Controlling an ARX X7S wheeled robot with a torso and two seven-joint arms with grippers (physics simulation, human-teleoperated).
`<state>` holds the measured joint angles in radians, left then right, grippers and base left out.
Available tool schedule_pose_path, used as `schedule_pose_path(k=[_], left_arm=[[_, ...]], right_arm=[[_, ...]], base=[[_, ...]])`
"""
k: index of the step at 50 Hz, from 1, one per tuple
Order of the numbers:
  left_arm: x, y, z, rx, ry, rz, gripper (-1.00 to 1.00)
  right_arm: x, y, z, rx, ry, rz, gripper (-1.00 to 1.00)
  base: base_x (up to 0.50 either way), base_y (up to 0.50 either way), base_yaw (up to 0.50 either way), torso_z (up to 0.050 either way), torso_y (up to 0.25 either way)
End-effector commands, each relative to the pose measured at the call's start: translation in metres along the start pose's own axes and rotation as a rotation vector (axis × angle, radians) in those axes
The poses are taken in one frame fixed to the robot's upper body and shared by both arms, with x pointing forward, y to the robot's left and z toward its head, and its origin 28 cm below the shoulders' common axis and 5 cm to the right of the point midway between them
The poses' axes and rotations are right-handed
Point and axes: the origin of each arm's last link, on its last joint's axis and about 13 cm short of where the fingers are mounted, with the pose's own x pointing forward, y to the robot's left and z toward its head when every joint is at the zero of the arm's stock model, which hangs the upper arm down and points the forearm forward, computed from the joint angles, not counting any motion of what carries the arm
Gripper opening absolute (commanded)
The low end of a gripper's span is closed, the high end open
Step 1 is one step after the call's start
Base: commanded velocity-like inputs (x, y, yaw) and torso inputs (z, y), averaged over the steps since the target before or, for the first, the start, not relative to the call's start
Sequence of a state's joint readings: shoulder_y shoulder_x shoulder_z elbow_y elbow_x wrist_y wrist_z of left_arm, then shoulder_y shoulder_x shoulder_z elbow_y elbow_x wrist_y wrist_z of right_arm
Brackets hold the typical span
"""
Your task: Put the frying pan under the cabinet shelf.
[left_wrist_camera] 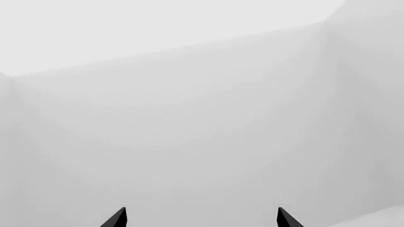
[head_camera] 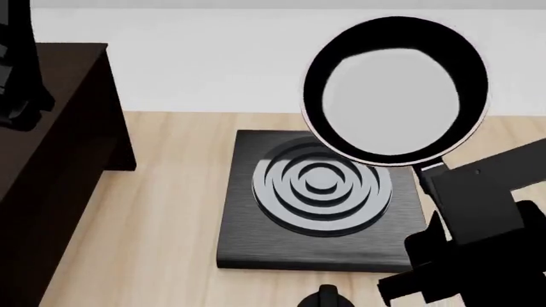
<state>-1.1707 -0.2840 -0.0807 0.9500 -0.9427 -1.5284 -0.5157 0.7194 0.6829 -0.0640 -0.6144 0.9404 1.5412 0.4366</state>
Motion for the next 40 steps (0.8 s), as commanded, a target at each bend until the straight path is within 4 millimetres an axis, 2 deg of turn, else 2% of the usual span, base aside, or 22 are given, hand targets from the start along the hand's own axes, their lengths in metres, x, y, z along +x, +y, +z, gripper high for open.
schedule_pose_path(k=[1, 18, 28, 40], left_arm=[[-0.005, 0.005, 0.007, -0.001, -0.018, 0.016, 1.0], [-0.006, 0.003, 0.008, -0.007, -0.032, 0.014, 1.0], [-0.009, 0.005, 0.018, 0.0, -0.055, 0.019, 1.0], [-0.011, 0.005, 0.018, 0.011, -0.063, 0.023, 1.0]], right_arm=[[-0.012, 0.0, 0.024, -0.061, -0.048, -0.007, -1.0], [-0.026, 0.017, 0.031, -0.104, -0.029, 0.101, -1.0], [-0.022, 0.027, 0.037, -0.13, -0.023, 0.157, -1.0], [-0.022, 0.027, 0.05, -0.176, -0.014, 0.186, -1.0]], base=[[0.0, 0.0, 0.0, 0.0, 0.0], [0.0, 0.0, 0.0, 0.001, 0.001], [0.0, 0.0, 0.0, 0.0, 0.002], [0.0, 0.0, 0.0, 0.001, 0.002]])
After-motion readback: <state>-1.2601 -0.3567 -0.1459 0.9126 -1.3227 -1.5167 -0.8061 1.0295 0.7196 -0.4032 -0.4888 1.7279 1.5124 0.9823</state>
